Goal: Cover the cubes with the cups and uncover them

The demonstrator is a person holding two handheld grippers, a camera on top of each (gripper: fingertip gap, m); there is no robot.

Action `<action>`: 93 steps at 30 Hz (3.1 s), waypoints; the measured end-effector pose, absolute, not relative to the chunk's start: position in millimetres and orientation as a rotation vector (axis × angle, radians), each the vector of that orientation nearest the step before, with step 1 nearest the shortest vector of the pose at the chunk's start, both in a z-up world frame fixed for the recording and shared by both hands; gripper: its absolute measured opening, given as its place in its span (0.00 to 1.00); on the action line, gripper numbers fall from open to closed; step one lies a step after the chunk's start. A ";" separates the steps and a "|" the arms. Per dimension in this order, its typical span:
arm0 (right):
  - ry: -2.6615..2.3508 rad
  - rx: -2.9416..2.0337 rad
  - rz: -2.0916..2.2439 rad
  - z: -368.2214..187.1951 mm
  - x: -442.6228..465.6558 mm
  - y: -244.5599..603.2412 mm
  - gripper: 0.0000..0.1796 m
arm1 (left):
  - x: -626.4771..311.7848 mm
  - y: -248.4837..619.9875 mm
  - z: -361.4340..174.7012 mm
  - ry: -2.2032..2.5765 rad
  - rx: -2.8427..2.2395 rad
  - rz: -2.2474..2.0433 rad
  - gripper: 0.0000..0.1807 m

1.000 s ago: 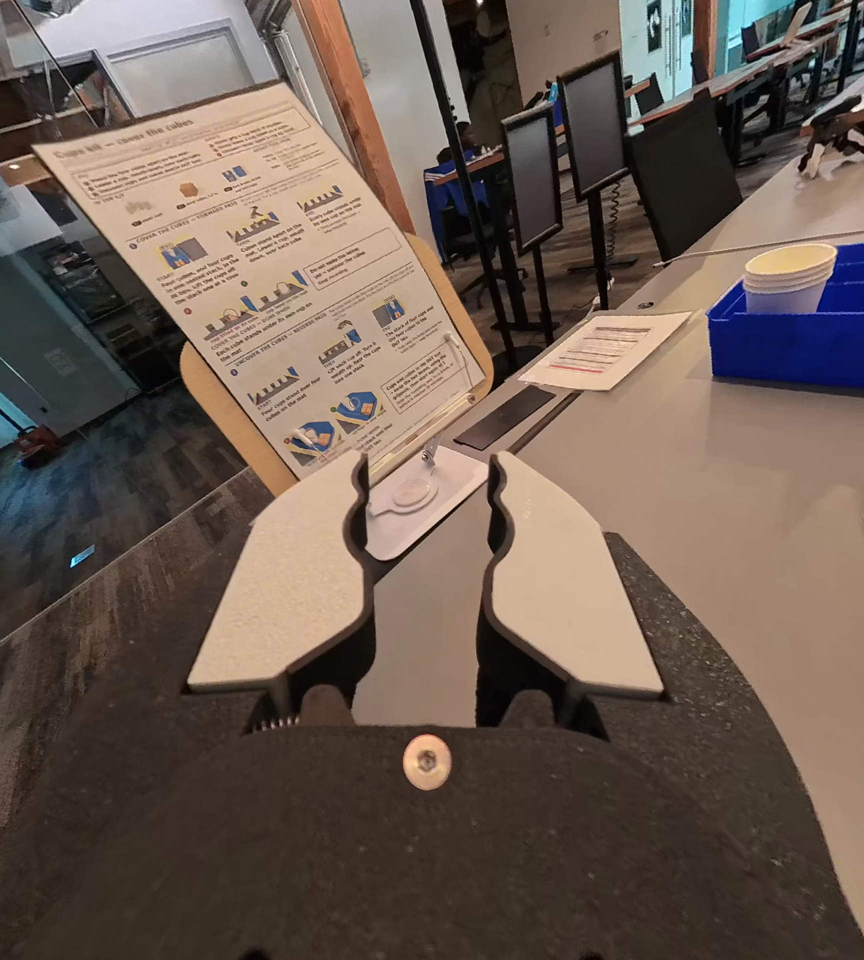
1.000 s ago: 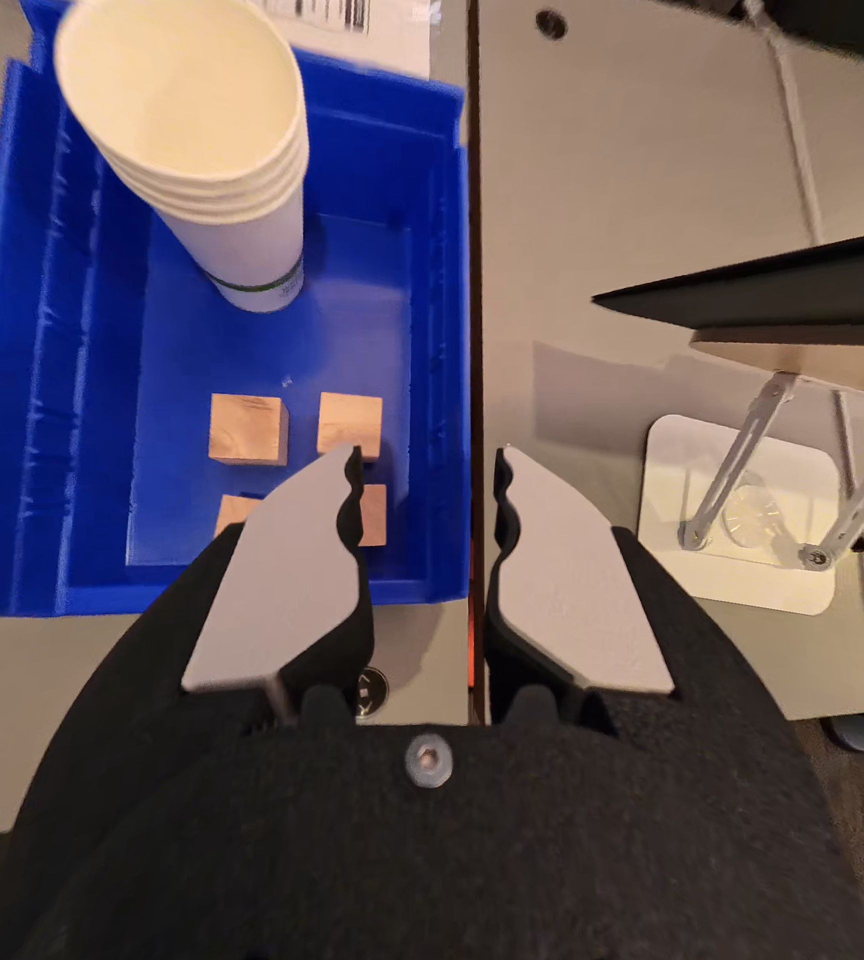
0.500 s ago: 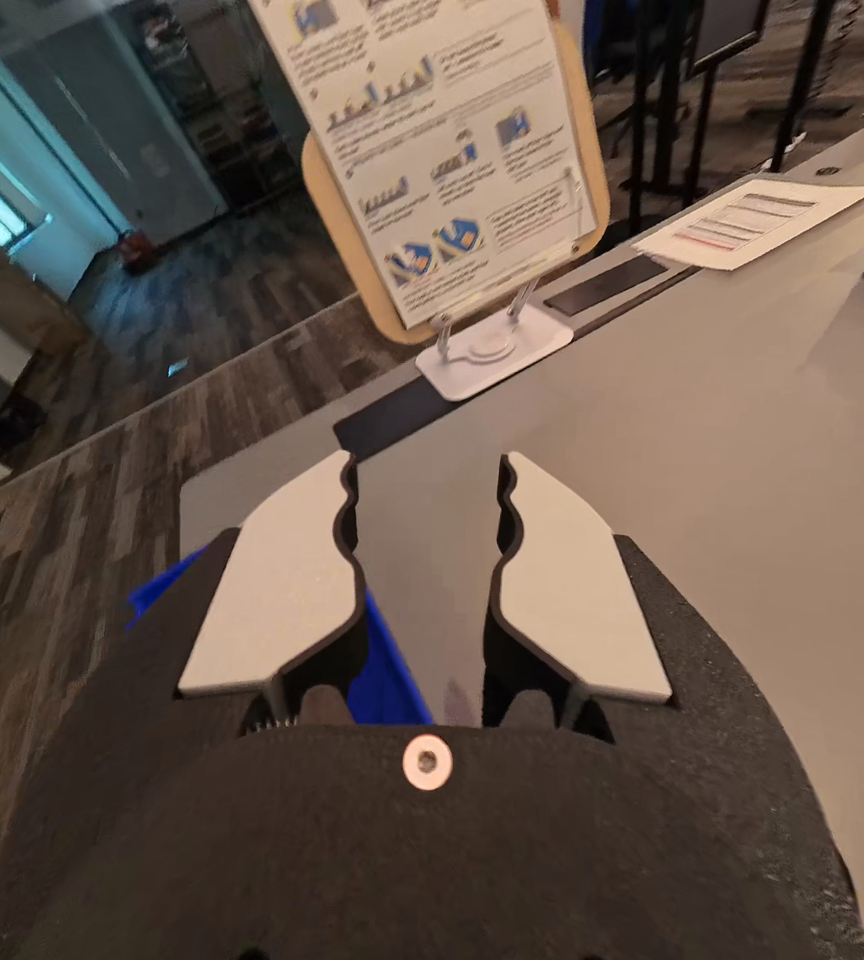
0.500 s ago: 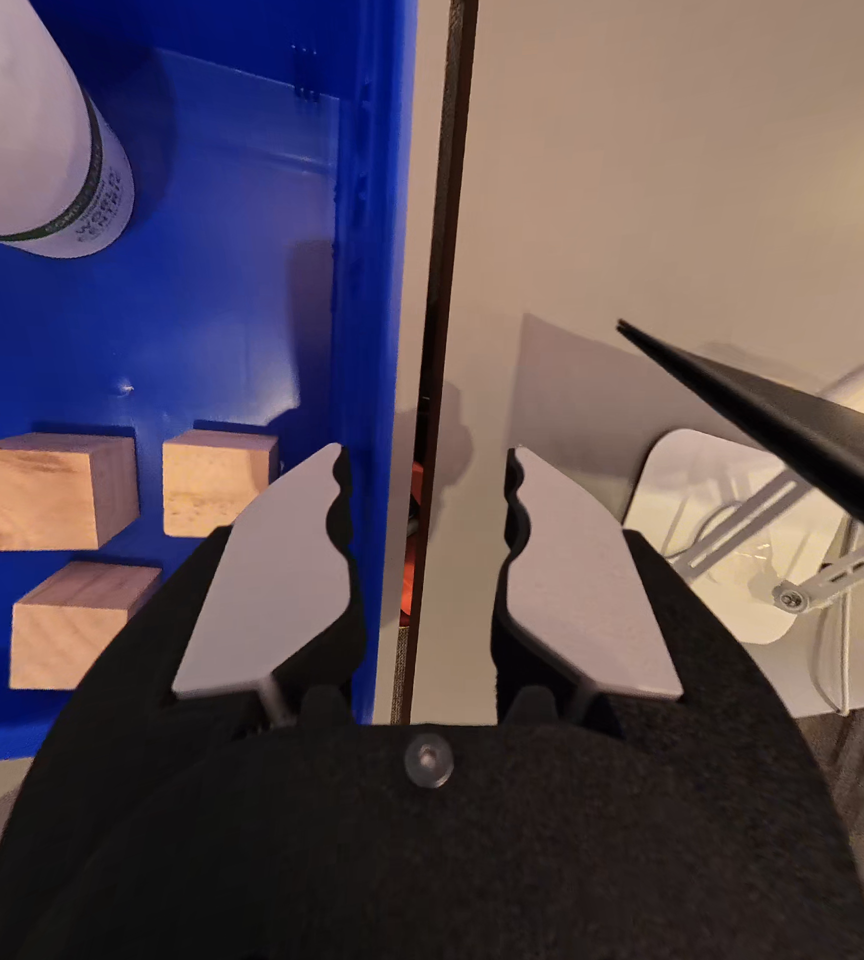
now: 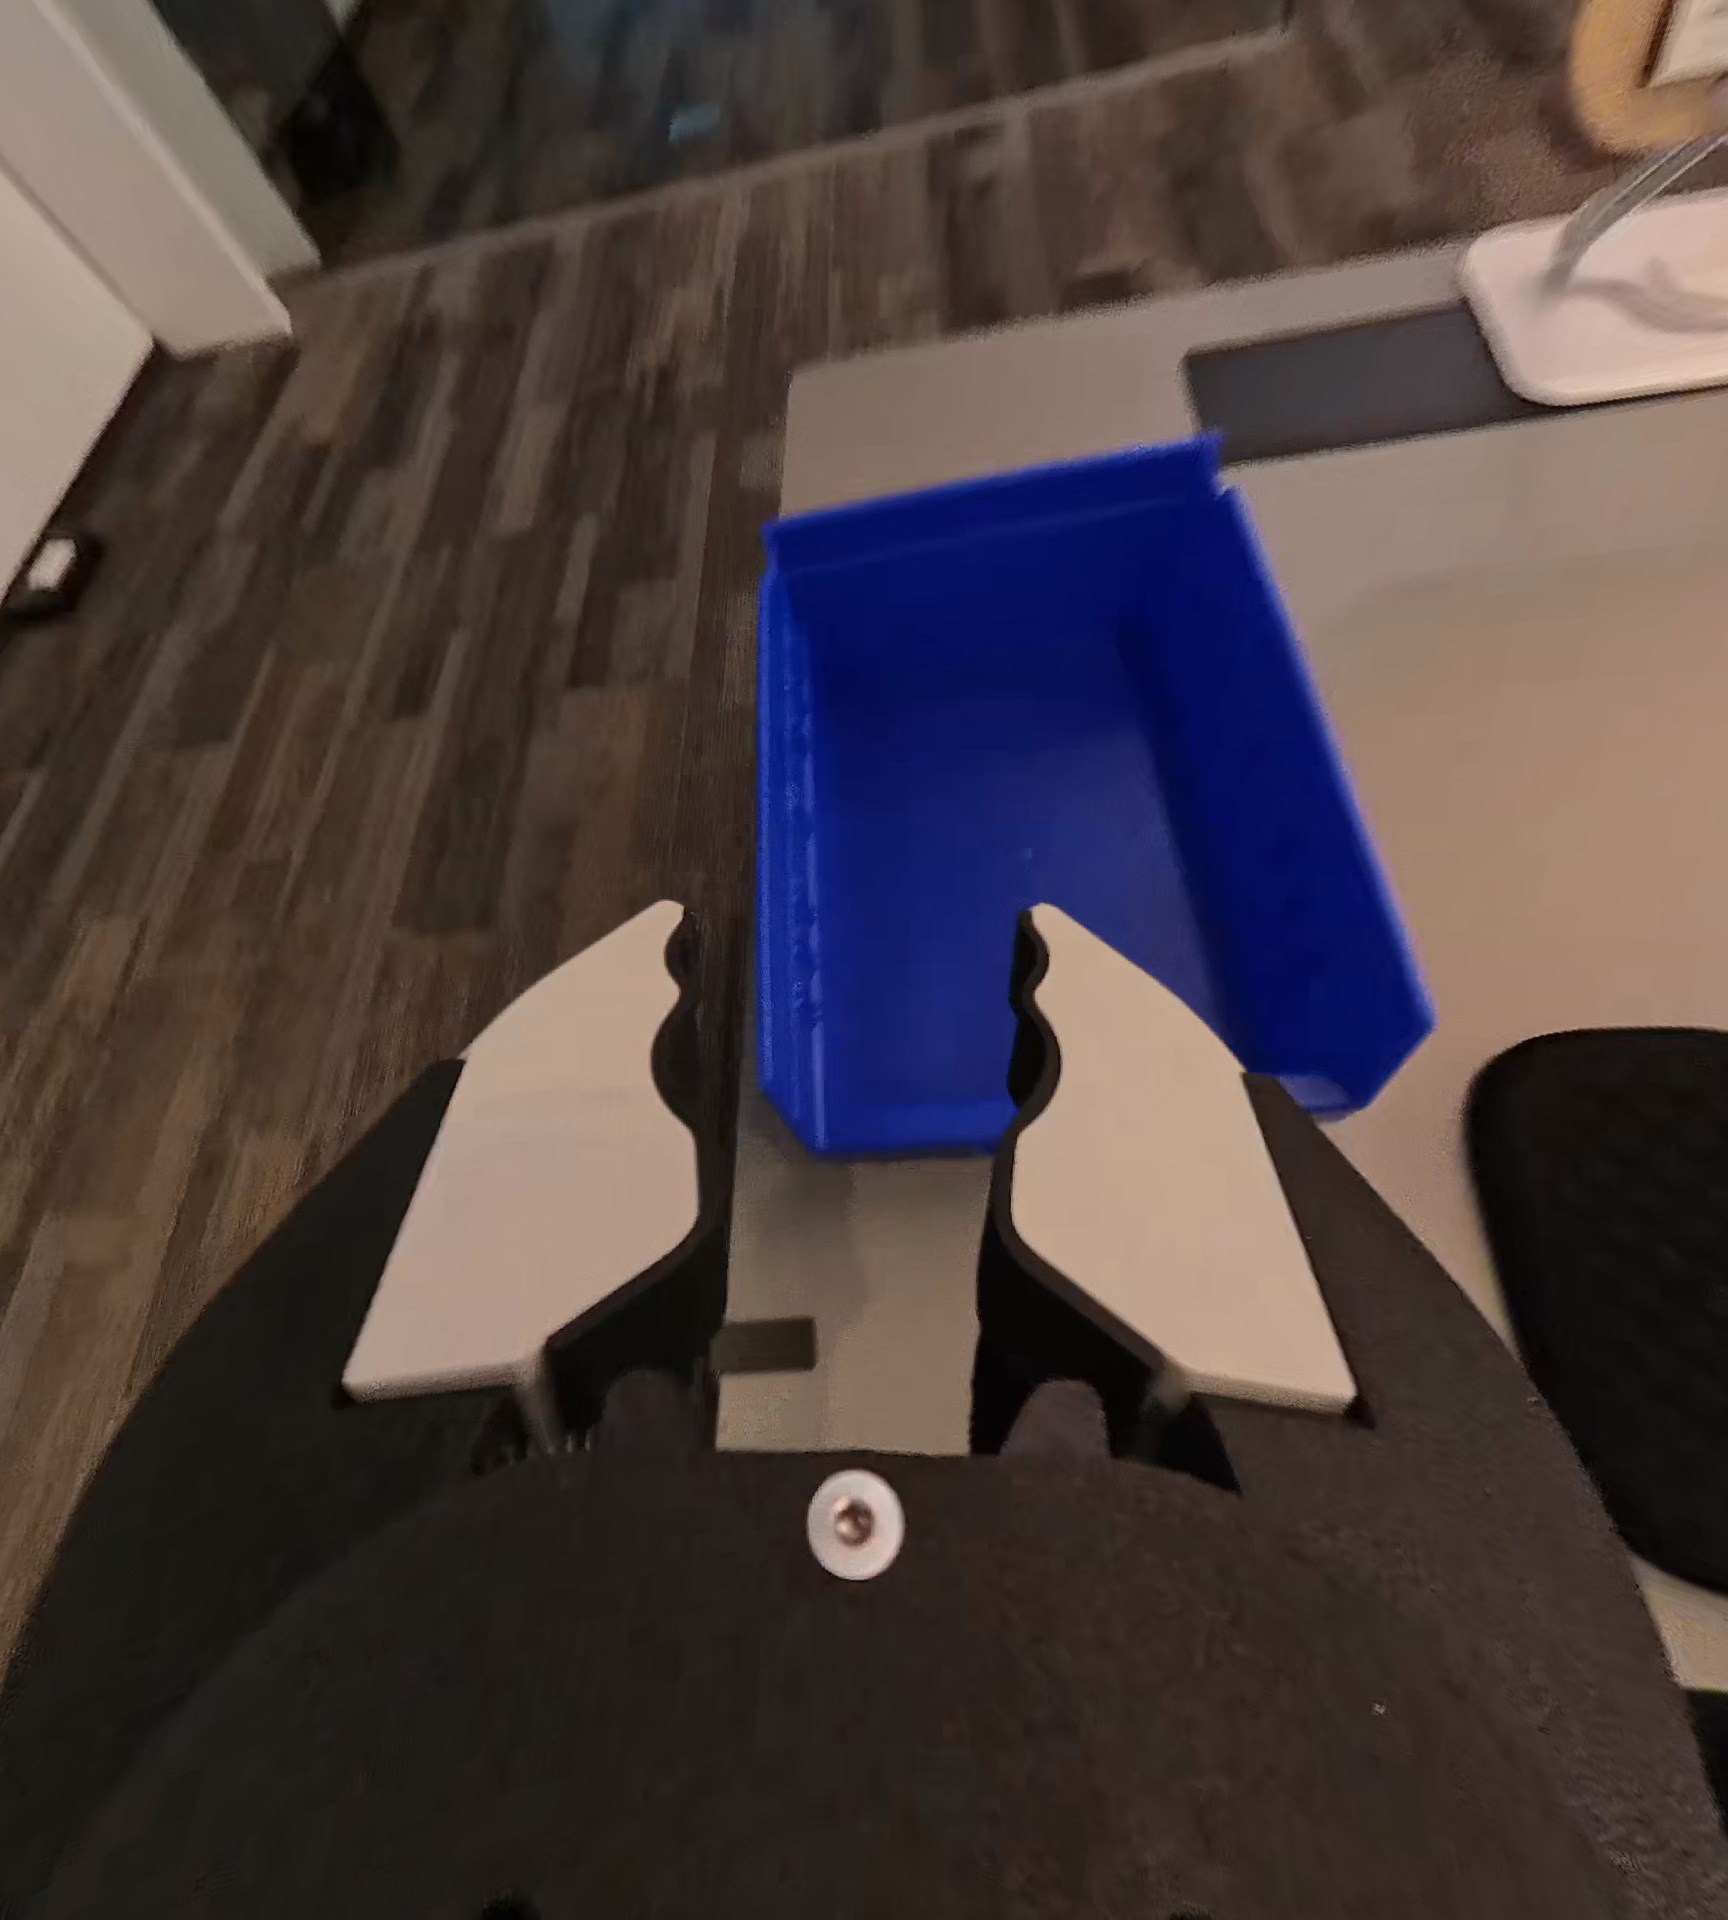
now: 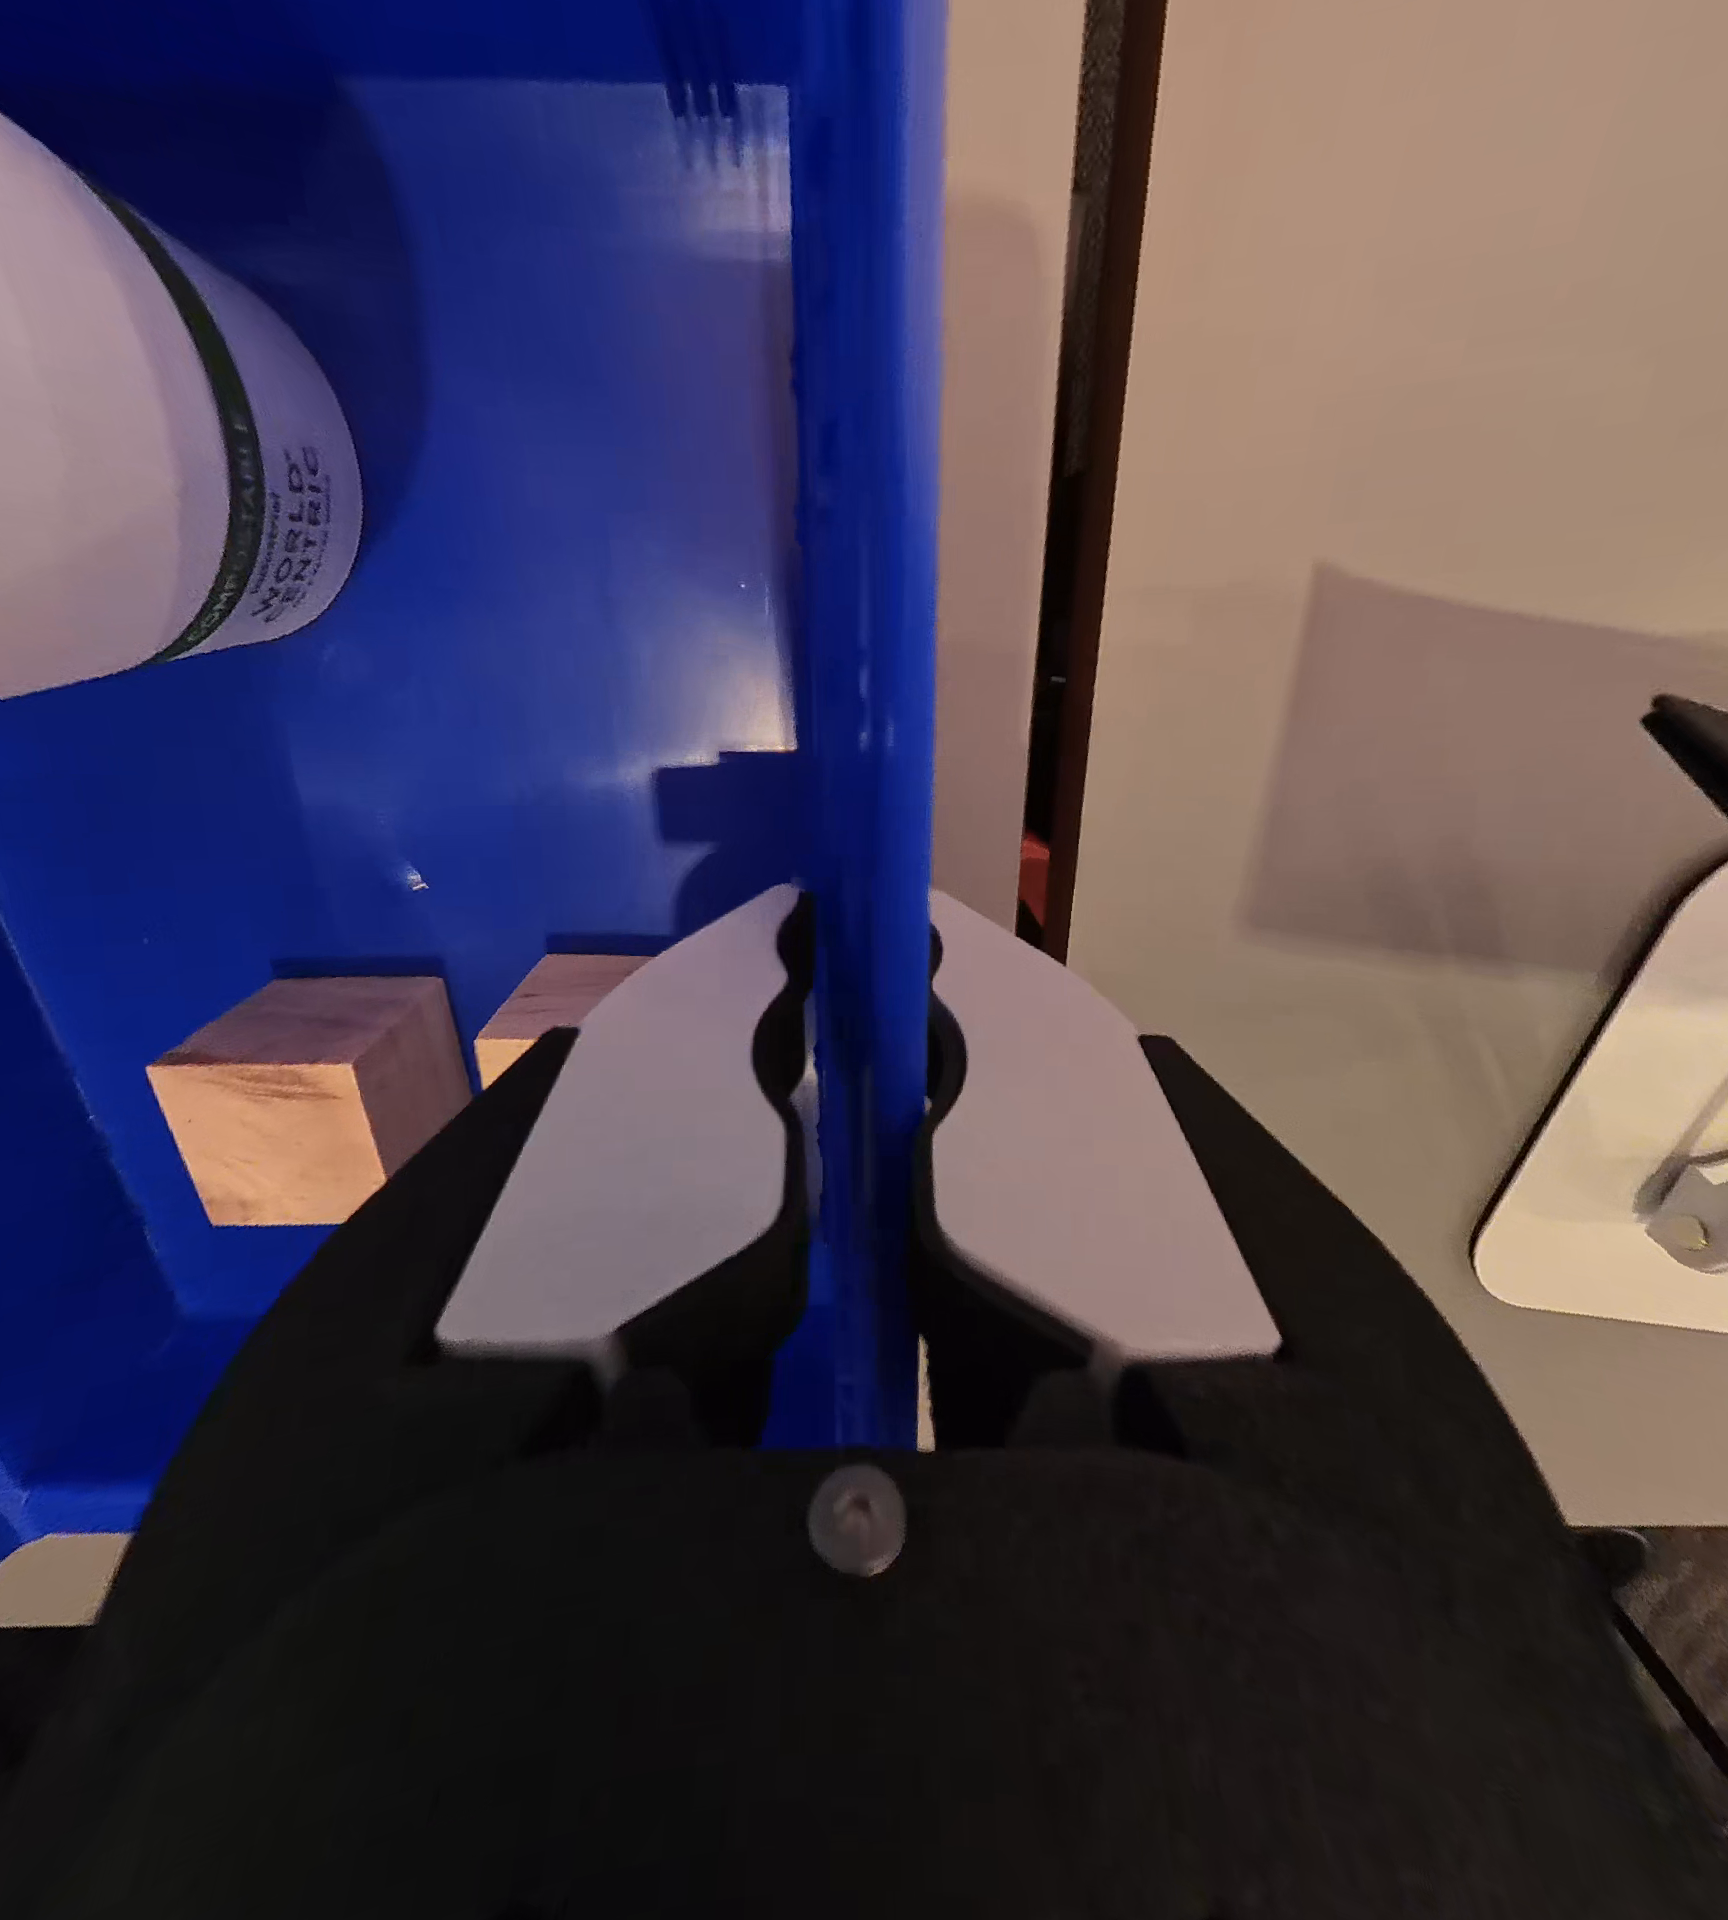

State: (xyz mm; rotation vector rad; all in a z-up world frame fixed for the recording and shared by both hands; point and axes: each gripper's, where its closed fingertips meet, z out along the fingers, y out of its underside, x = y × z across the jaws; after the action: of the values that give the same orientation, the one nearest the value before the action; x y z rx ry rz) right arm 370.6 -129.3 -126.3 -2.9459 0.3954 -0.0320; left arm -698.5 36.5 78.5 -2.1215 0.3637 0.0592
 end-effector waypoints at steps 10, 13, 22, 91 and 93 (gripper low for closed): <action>0.568 -2.881 0.189 -126.3 358.4 -130.8 0.03 | -737.7 111.7 -18.6 0.260 -2.516 -0.053 0.30; 0.575 -2.896 0.174 -126.2 355.0 -134.0 0.03 | -732.5 130.8 -39.5 0.283 -2.629 -0.030 0.28; 0.572 -2.879 0.204 -126.2 344.6 -142.7 0.03 | -732.3 158.2 -70.3 0.351 -2.826 0.196 0.28; 0.628 -2.983 0.348 -108.7 321.6 -144.7 0.03 | -419.5 21.2 21.6 0.534 -2.100 -1.171 0.04; 0.600 -2.992 0.327 -94.4 316.4 -142.1 0.03 | -445.0 9.4 15.2 0.543 -2.111 -1.019 0.06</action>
State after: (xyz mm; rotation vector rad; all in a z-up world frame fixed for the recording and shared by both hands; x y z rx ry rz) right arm 316.4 -142.1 -94.4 -2.9916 0.5998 0.3271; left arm -445.0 9.4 15.2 -2.1107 0.5434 -1.0185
